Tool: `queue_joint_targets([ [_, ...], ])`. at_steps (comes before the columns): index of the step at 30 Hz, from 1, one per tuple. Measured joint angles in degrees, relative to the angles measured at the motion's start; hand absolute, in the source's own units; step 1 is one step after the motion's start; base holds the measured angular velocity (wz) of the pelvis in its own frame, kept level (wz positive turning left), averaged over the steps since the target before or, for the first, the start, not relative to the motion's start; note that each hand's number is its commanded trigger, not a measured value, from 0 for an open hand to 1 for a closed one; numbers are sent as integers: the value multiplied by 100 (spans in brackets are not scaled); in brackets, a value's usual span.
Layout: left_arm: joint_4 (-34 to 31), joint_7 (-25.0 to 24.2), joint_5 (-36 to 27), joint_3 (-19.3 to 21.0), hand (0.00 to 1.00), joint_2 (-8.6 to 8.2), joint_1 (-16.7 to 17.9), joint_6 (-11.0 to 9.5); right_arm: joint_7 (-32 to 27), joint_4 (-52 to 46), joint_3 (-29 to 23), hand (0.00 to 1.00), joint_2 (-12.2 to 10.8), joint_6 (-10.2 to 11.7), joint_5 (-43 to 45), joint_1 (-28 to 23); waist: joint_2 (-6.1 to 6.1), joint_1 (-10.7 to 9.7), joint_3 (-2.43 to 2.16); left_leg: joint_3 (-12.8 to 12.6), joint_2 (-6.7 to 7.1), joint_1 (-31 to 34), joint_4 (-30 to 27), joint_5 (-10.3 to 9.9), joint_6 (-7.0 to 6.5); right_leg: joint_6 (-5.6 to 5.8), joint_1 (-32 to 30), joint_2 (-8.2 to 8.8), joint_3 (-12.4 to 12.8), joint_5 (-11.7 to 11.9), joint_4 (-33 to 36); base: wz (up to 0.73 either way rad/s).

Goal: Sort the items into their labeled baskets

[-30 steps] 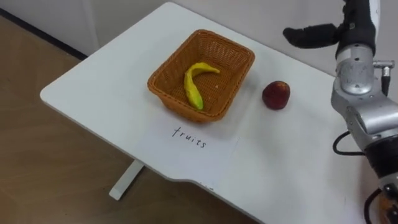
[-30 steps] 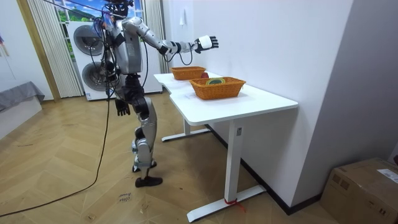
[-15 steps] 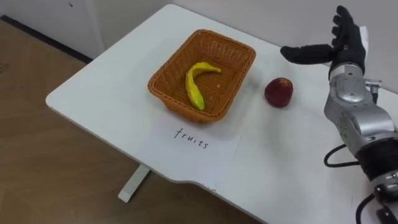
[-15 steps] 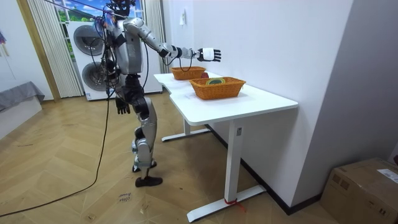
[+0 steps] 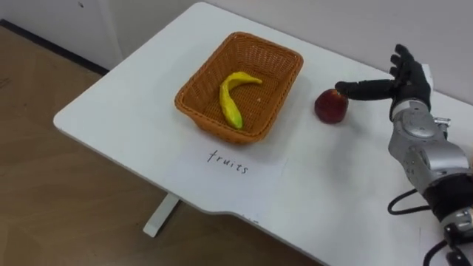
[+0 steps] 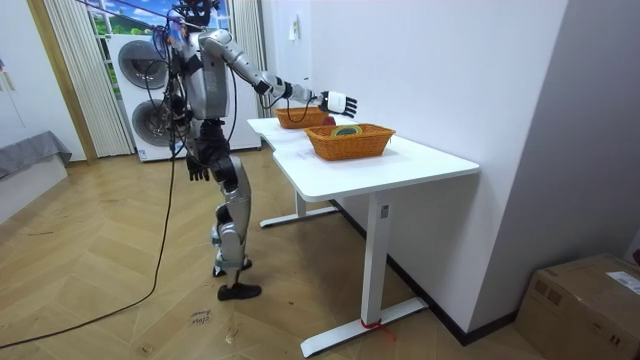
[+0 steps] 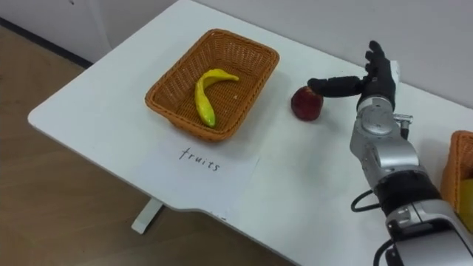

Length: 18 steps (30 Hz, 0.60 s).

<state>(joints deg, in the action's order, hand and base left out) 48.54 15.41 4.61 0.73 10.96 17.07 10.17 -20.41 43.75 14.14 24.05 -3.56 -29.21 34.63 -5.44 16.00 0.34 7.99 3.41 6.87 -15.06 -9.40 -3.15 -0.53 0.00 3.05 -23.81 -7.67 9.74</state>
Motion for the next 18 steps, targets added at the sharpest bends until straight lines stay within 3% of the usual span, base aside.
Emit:
queue_joint_targets([
  [3, 5, 0, -3, -84, 0, 6, -18, -71, 101, 37, 28, 0, 1, 0, -3, 1, -23, -7, 15, -5, 3, -3, 105, 49, 3, 0, -44, 11, 9, 0, 2, 0],
  [8, 225, -30, -5, -107, 0, -1, -153, -97, 385, 47, 31, 0, 2, 0, -3, 5, -110, 3, 83, -37, -3, 2, 179, 73, 4, 0, -94, 10, 52, 0, -1, -1],
  [18, 244, -31, 1, -95, 0, -3, -156, -86, 745, 39, 32, 0, 0, 0, 0, 7, -122, 24, 86, -85, -9, -13, 228, 74, -1, 1, -122, 5, 147, -1, -6, -2],
])
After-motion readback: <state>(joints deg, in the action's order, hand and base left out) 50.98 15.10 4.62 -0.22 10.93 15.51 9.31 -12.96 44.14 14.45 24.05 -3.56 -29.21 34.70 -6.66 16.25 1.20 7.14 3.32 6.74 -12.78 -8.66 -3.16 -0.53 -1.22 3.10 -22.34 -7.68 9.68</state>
